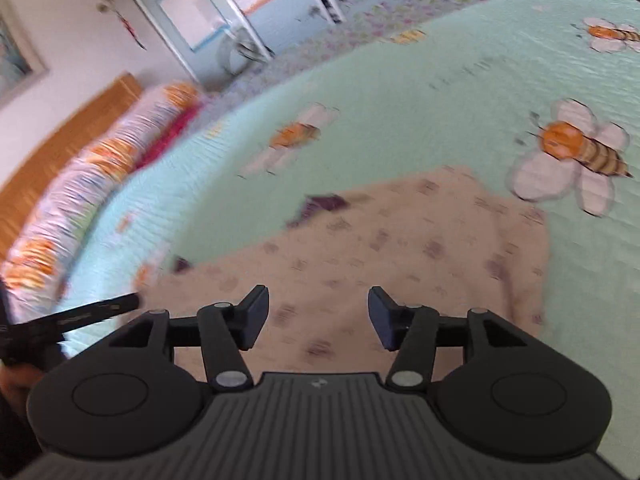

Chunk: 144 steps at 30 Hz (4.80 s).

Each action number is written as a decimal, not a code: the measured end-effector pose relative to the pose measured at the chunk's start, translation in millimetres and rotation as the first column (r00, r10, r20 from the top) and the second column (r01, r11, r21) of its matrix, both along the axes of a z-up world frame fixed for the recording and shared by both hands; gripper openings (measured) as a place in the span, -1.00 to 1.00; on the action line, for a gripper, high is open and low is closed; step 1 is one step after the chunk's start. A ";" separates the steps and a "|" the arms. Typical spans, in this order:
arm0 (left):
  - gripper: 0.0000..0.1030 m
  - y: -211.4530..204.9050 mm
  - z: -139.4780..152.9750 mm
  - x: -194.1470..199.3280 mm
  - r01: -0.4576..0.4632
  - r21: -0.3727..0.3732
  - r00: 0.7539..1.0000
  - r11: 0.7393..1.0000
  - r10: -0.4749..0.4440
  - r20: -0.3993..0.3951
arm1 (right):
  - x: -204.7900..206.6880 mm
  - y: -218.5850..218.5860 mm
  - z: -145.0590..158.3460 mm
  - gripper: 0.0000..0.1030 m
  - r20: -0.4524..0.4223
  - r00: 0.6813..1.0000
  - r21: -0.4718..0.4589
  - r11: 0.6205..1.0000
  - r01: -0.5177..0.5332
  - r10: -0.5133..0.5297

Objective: Fold clothes

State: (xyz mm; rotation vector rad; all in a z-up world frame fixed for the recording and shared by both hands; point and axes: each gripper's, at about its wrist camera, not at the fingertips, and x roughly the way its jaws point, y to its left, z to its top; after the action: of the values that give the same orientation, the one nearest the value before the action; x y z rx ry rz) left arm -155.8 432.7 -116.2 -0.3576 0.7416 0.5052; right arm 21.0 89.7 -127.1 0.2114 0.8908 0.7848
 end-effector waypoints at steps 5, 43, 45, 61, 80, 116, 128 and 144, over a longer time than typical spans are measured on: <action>0.14 -26.4 19.1 -40.8 0.020 0.009 0.997 1.000 -0.021 0.079 | -28.5 -24.9 10.5 -0.03 0.029 1.000 0.022 1.000 -0.006 0.005; 0.36 -126.2 -22.9 -95.6 0.148 0.155 0.987 0.977 -0.137 -0.079 | -147.9 48.5 10.7 0.47 0.303 0.907 -0.334 0.924 -0.186 0.292; 0.37 -119.8 -23.1 -115.5 0.132 0.128 0.990 0.983 -0.125 -0.059 | -147.9 63.3 -8.0 0.46 0.286 0.899 -0.417 0.888 -0.194 0.331; 0.36 -133.7 -22.9 -128.3 0.171 0.063 0.985 0.983 -0.170 -0.019 | -164.3 -35.9 -1.2 0.51 0.334 0.919 -0.374 0.924 -0.075 0.210; 0.33 -127.5 -13.0 -132.6 0.116 0.056 0.993 0.992 -0.117 0.009 | -137.2 -61.2 -5.7 0.51 0.269 0.958 -0.305 0.952 -0.010 0.096; 0.45 -53.7 -28.3 -194.7 -0.209 -0.548 0.918 0.810 0.356 0.175 | -163.3 -62.6 38.7 0.52 0.155 0.984 -0.006 0.996 -0.084 0.084; 0.45 -86.9 9.1 -166.0 -0.263 -0.335 0.952 0.905 0.299 0.061 | -182.8 -40.1 47.1 0.52 0.225 0.962 -0.068 0.987 -0.146 0.157; 0.46 -114.9 42.9 -117.5 -0.173 -0.107 0.984 0.979 0.176 0.013 | -194.1 -13.3 49.9 0.52 0.224 0.956 -0.099 0.980 -0.170 0.188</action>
State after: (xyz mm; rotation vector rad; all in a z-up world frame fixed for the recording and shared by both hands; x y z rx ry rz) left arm -273.3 317.8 -73.2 -0.5294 0.7204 0.6279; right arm -173.1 76.4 -77.3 -0.0323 0.7225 0.9210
